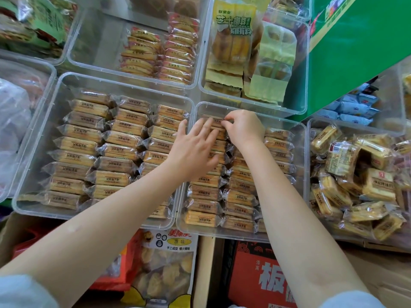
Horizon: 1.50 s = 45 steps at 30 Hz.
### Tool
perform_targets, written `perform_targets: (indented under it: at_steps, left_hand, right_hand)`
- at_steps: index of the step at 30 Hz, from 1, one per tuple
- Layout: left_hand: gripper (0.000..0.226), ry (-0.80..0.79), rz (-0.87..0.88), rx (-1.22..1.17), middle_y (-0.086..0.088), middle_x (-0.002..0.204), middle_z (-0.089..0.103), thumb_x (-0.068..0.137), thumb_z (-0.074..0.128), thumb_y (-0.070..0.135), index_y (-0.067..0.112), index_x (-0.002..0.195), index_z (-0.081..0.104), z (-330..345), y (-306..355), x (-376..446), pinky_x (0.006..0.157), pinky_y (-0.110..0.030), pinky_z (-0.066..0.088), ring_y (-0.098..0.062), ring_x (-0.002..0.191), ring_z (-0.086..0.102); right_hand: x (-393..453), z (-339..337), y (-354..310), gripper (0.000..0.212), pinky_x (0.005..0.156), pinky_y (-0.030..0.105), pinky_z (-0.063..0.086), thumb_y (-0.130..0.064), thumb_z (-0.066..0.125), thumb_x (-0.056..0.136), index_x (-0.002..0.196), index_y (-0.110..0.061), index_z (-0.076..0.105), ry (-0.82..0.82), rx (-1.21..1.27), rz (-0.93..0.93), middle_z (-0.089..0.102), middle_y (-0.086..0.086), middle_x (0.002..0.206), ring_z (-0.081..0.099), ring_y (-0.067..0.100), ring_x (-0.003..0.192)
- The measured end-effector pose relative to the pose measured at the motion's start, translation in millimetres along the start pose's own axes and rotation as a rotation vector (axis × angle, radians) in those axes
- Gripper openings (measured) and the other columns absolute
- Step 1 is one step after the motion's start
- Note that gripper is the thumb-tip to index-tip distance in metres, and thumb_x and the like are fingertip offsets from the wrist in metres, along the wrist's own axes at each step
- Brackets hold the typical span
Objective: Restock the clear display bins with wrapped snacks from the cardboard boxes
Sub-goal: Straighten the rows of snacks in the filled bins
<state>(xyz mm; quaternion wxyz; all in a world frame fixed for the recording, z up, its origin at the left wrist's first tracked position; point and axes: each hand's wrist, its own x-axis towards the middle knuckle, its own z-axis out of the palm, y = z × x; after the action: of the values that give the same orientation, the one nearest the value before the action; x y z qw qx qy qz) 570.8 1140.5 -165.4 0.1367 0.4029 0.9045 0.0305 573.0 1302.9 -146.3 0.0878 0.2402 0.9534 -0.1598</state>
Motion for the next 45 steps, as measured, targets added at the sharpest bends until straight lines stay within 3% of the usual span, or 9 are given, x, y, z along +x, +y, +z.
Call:
perform_targets:
  at_steps: [8,12,20,24,28,31,38,43,45]
  left_hand:
    - [0.072,0.087,-0.031,-0.068,-0.008,0.161,0.033,0.092,0.022,0.059,0.019,0.147,0.043,5.4,-1.0,0.7,0.118,-0.058,0.019,-0.024,0.149,0.026]
    - [0.066,0.113,-0.026,-0.085,-0.009,0.161,0.034,0.093,0.029,0.057,0.019,0.144,0.046,7.8,-1.4,0.8,0.118,-0.057,0.02,-0.024,0.148,0.028]
    - [0.061,0.102,-0.03,-0.086,-0.008,0.162,0.032,0.096,0.038,0.053,0.017,0.145,0.046,5.5,-0.7,0.5,0.119,-0.057,0.018,-0.023,0.149,0.025]
    - [0.06,0.108,-0.03,-0.086,-0.008,0.161,0.034,0.096,0.04,0.052,0.018,0.145,0.046,5.3,-1.3,0.8,0.119,-0.057,0.018,-0.023,0.148,0.026]
    - [0.06,0.118,-0.029,-0.088,-0.007,0.16,0.036,0.095,0.041,0.052,0.019,0.145,0.048,6.4,-0.7,0.7,0.118,-0.057,0.02,-0.023,0.147,0.029]
    - [0.059,0.122,-0.023,-0.094,-0.007,0.159,0.037,0.096,0.041,0.051,0.019,0.145,0.047,6.1,-1.0,0.3,0.119,-0.058,0.02,-0.024,0.147,0.029]
    - [0.056,0.124,-0.01,-0.109,-0.007,0.16,0.035,0.097,0.041,0.049,0.019,0.144,0.047,7.7,-1.8,-0.6,0.118,-0.058,0.019,-0.023,0.148,0.027]
    - [0.063,0.061,0.006,-0.051,-0.004,0.165,0.026,0.099,0.034,0.053,0.023,0.154,0.036,3.7,-0.9,-0.1,0.12,-0.059,0.014,-0.023,0.152,0.019]
    - [0.064,0.026,0.004,0.007,-0.004,0.166,0.022,0.1,0.028,0.055,0.025,0.157,0.029,2.1,0.5,-0.3,0.121,-0.06,0.008,-0.023,0.154,0.015]
  right_hand:
    - [-14.3,10.8,-4.8,0.019,0.07,0.034,0.044,-0.025,0.055,0.101,0.108,-0.011,0.066,0.091,-0.042,-0.039,0.055,0.007,0.114,0.06,0.027,0.089]
    - [-22.7,13.6,-2.6,0.016,0.061,0.033,0.041,-0.014,0.05,0.102,0.108,-0.011,0.064,0.13,-0.146,-0.099,0.057,0.006,0.109,0.059,0.027,0.078]
    - [-25.0,9.6,0.4,0.016,0.063,0.033,0.039,-0.006,0.048,0.1,0.109,-0.009,0.062,0.07,-0.188,-0.203,0.061,0.006,0.113,0.063,0.032,0.086]
    - [-24.0,7.7,-0.1,0.016,0.071,0.041,0.052,-0.018,0.046,0.103,0.116,-0.011,0.052,-0.008,-0.044,-0.115,0.064,0.007,0.11,0.063,0.029,0.092]
    - [-18.1,3.9,-13.5,0.023,0.066,0.038,0.042,-0.021,0.05,0.104,0.123,-0.009,0.046,-0.062,-0.136,0.015,0.066,0.01,0.11,0.065,0.031,0.098]
    - [-16.9,5.1,-21.1,0.019,0.067,0.036,0.04,-0.016,0.05,0.103,0.121,-0.011,0.054,-0.082,-0.253,0.014,0.064,0.01,0.114,0.063,0.03,0.102]
    - [-9.0,8.7,2.9,0.024,0.082,0.025,0.045,-0.021,0.061,0.097,0.116,-0.024,0.073,-0.006,0.273,0.124,0.073,-0.003,0.115,0.064,0.019,0.107]
    - [-9.9,3.2,2.7,0.03,0.099,0.033,0.047,-0.02,0.051,0.101,0.126,-0.022,0.069,-0.075,0.189,0.007,0.069,-0.001,0.126,0.06,0.021,0.119]
    - [-12.2,-5.7,6.6,0.032,0.098,0.036,0.05,-0.019,0.048,0.101,0.127,-0.021,0.067,-0.05,0.193,-0.06,0.068,-0.001,0.127,0.061,0.02,0.117]
